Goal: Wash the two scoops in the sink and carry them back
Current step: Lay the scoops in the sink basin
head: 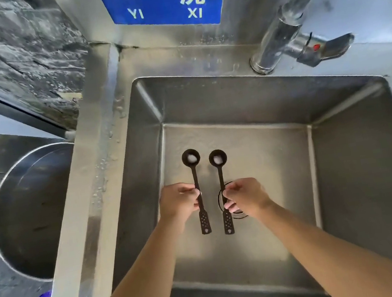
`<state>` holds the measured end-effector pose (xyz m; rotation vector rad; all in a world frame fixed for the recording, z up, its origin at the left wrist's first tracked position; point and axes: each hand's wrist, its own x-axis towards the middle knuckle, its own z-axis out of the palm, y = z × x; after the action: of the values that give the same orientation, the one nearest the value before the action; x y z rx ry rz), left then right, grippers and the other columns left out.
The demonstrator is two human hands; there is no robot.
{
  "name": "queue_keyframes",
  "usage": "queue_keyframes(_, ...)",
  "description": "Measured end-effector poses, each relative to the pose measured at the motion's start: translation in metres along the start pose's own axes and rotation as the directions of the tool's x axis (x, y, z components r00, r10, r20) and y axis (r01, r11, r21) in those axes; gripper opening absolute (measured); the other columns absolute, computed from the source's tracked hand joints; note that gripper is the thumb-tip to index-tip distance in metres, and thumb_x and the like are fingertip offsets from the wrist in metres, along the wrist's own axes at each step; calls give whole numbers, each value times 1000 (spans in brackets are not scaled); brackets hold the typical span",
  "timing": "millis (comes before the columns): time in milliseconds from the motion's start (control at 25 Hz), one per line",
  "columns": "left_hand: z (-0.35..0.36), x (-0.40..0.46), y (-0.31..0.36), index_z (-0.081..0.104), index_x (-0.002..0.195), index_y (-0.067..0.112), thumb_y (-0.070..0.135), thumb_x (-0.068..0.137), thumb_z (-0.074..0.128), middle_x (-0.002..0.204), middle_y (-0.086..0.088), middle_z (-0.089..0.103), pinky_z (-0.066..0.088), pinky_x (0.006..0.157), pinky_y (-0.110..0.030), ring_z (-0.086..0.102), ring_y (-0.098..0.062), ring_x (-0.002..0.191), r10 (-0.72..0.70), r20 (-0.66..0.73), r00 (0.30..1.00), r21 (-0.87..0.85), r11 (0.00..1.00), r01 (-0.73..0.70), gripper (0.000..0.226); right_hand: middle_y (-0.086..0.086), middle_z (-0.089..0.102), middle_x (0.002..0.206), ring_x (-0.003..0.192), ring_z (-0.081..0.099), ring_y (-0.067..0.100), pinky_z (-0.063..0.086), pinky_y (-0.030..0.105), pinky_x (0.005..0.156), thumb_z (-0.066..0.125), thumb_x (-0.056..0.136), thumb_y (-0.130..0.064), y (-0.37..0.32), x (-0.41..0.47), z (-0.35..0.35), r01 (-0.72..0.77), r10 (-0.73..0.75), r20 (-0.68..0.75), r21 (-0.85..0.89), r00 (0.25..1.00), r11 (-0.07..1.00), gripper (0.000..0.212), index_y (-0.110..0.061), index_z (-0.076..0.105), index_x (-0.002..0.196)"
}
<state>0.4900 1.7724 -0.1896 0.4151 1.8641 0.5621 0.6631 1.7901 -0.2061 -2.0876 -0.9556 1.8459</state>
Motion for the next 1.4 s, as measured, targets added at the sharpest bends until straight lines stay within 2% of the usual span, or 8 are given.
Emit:
queue_keyframes(200,15,70,-15,76,90,3,-4,86,69,74,-9,75,63,57,-37,72,-23,59,27,-121,992,3,1000,-27,11,18,75,84,50,73,12,55,19,45,64,94,-3,-14,61,20,59,-59,-40,1,997,998,17,-8,69,79)
queue_keyframes(400,23,114,-11,67,62,28,3,83,71,87,-9,79,63,80,-49,75,-34,86,77,-210,975,79,995,-61,33,9,75,74,59,77,17,61,24,53,64,93,-1,-24,97,43,97,-97,-30,1,995,995,16,-9,70,80)
queue_keyframes(560,26,135,-5,62,54,25,2,81,69,84,-4,79,64,74,-46,75,-32,83,85,-293,952,133,990,-47,36,6,74,66,57,76,17,61,24,51,64,94,-1,-30,118,57,98,-98,-24,-4,995,995,22,-13,67,75)
queue_keyframes(840,27,145,9,78,89,19,2,86,66,100,-3,77,44,72,-23,70,-27,100,145,-345,927,328,944,-26,20,12,75,75,61,78,20,65,29,60,63,94,-1,-40,139,65,82,-82,1,-3,997,997,19,-9,67,78)
queue_keyframes(1000,29,144,20,68,82,26,-2,84,61,80,2,62,46,63,-26,56,-21,75,190,-358,914,430,903,-19,28,17,75,80,62,78,22,64,29,57,62,94,1,-43,142,66,61,-61,-12,18,998,998,20,-8,67,78)
queue_keyframes(1120,32,144,24,65,70,16,-5,80,56,70,-7,62,43,53,-30,55,-29,66,251,-349,903,519,854,-36,25,16,75,78,61,78,23,65,32,58,62,94,1,-45,143,67,54,-53,-21,11,998,999,19,-7,68,77)
queue_keyframes(1280,34,147,21,72,91,2,-3,84,61,98,-19,70,45,58,-34,68,-36,87,344,-291,893,631,770,-91,14,11,76,71,61,78,23,66,39,65,64,93,-2,-47,144,68,50,-52,-42,-42,998,998,20,-10,69,75)
queue_keyframes(1400,33,144,19,70,88,1,-5,85,59,98,-18,68,43,60,-35,66,-35,84,369,-280,886,667,739,-97,13,13,77,71,62,78,23,66,41,67,63,93,-6,-48,143,67,53,-56,-45,-75,997,996,20,-10,71,75)
